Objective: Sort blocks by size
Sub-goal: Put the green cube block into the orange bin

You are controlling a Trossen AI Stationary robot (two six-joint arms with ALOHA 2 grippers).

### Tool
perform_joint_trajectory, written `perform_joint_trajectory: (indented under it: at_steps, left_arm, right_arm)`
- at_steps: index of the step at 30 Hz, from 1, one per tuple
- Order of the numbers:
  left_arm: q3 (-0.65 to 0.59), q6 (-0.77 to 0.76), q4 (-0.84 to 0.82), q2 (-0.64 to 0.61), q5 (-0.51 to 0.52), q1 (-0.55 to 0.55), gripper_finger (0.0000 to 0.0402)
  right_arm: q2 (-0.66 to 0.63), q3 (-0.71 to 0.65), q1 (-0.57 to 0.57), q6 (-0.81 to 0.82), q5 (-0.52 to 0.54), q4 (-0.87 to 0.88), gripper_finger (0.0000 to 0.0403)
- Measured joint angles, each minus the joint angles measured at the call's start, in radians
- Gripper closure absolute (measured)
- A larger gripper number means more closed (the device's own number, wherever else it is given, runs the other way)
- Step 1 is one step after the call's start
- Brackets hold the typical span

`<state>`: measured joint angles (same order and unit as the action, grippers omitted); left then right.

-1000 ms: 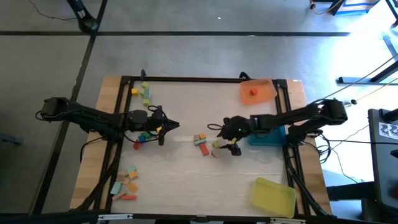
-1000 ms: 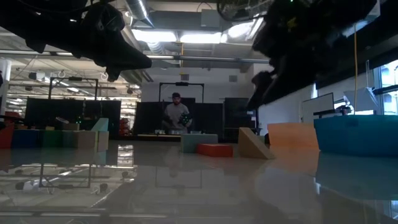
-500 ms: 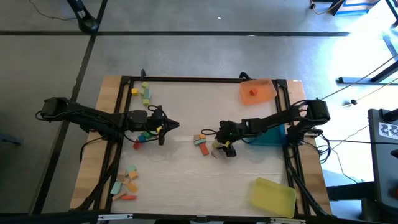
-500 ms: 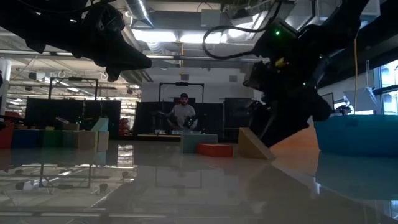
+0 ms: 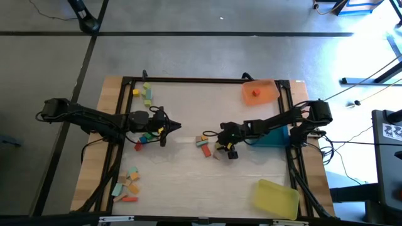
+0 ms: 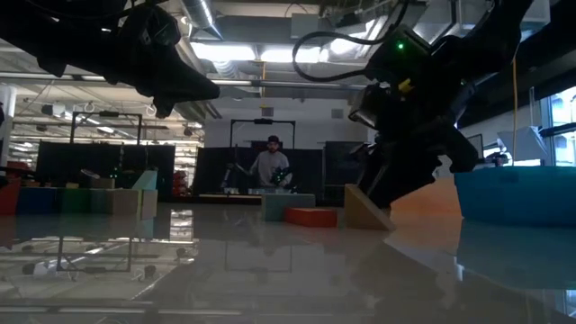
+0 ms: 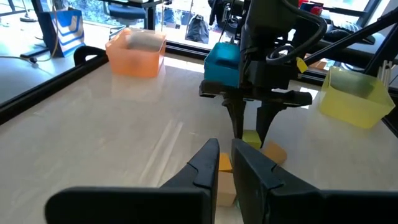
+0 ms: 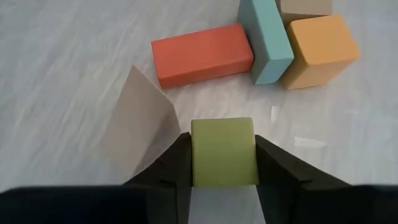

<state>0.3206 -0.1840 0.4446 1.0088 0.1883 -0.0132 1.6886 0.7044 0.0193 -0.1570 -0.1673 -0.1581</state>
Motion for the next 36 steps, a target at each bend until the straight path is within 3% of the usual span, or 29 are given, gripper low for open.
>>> perform_joint_trajectory:
  at_steps: [9,18,27,36]
  left_arm:
    - [0.000,0.000,0.000,0.000,0.000,0.000,0.0370]
    - [0.001,0.001,0.001,0.000,0.000,0.001,0.0370]
    - [0.001,0.001,0.004,0.000,0.000,0.001,0.0370]
    - [0.001,0.004,0.006,0.000,0.000,0.001,0.0370]
  right_arm:
    - [-0.088,0.014,0.000,0.043,0.014,0.075,0.0258]
    - [-0.346,0.078,-0.031,-0.002,0.274,0.398,0.0269]
    - [-0.537,0.084,-0.285,-0.005,0.327,0.583,0.0270]
    - [-0.538,0.084,-0.622,-0.005,0.333,0.646,0.0265]
